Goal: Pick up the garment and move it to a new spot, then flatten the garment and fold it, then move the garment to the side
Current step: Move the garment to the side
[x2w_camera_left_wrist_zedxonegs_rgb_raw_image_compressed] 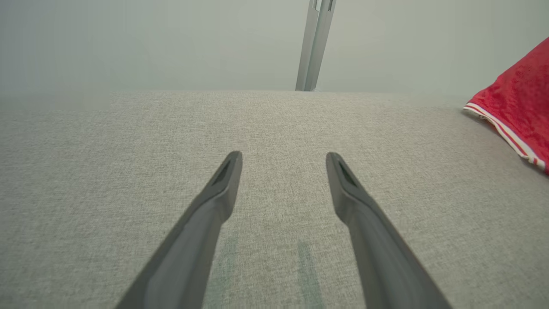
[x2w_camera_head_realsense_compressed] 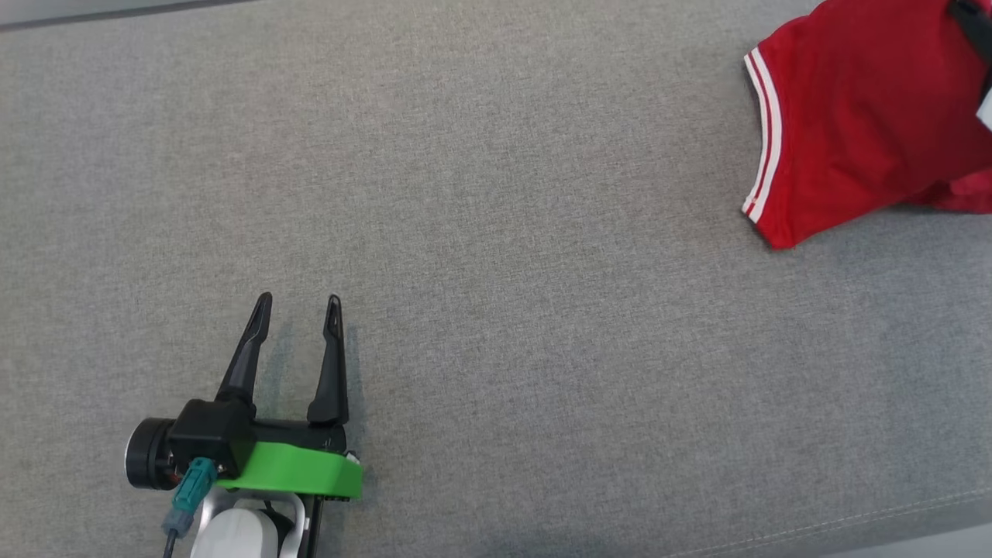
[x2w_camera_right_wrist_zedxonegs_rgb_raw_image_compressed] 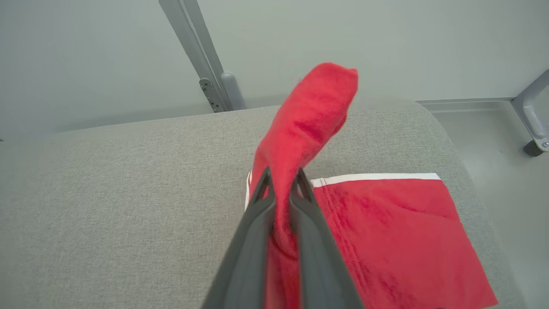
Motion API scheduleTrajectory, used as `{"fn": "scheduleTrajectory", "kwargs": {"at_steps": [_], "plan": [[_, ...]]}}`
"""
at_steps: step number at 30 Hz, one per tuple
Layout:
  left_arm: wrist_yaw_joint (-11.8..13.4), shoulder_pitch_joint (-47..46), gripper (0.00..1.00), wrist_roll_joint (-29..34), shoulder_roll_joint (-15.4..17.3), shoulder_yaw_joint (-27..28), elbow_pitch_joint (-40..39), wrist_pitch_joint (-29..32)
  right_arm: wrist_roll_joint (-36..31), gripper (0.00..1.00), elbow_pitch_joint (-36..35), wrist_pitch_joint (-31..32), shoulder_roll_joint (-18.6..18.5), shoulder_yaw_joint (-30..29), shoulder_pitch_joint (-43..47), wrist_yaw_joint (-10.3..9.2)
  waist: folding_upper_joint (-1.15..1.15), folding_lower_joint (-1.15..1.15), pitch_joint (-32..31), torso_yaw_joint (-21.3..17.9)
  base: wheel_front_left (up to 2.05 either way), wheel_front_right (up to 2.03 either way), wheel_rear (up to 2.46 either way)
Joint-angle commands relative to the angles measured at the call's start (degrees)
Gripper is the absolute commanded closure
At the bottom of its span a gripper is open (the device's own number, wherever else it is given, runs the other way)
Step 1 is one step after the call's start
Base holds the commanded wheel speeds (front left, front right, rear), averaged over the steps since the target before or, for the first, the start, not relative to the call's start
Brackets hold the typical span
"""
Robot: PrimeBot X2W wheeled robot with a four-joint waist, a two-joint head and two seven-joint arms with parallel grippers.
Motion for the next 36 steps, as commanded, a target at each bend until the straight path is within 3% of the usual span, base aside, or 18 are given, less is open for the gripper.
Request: {"fn": "scheduleTrajectory", "kwargs": {"at_steps": [1,15,21,22,23,32,36], "plan": [[-0.30,-0.88,0.00,0.51,0.20,0.08,0.11,-0.14,-0.70,1.00,0.49,0.63,-0.68,-0.75,-1.67,0.01,0.00,-0.01,2.02,-0.19,0.00,0.00,0.00],[-0.49,0.39,0.00,1.53,0.19,2.42,-0.35,-0.14,-2.10,1.00,2.33,7.18,-6.87,-5.38,-4.66,0.01,0.00,-0.01,2.85,1.13,0.00,0.00,0.00],[-0.87,0.64,0.00,1.93,0.18,2.82,-0.06,-0.14,-5.71,1.00,5.09,8.35,-9.74,-5.30,-4.55,0.01,0.00,-0.01,2.03,0.88,0.00,0.00,0.00],[-0.90,0.54,0.00,1.90,0.18,2.78,0.11,-0.14,-6.27,0.86,5.46,7.50,-9.81,-4.86,-4.36,0.01,0.00,-0.01,1.95,0.87,0.00,0.00,0.00],[-0.94,0.38,0.00,1.89,0.19,2.65,0.24,-0.14,-7.40,0.00,6.04,5.81,-9.83,-5.17,-4.56,0.01,0.00,-0.01,1.86,0.90,0.00,0.00,0.00],[-0.72,1.61,0.00,1.10,0.18,2.14,1.31,-0.14,-24.64,0.00,11.52,-19.23,-9.20,-7.27,-7.28,0.00,0.00,-0.01,-0.36,1.68,0.00,0.00,0.00],[-0.15,3.11,0.00,0.47,0.18,2.66,1.07,-0.14,-22.99,0.00,11.33,-25.99,-7.59,-4.18,-5.98,-0.01,0.00,-0.01,-3.29,1.93,0.00,0.00,0.00]]}}
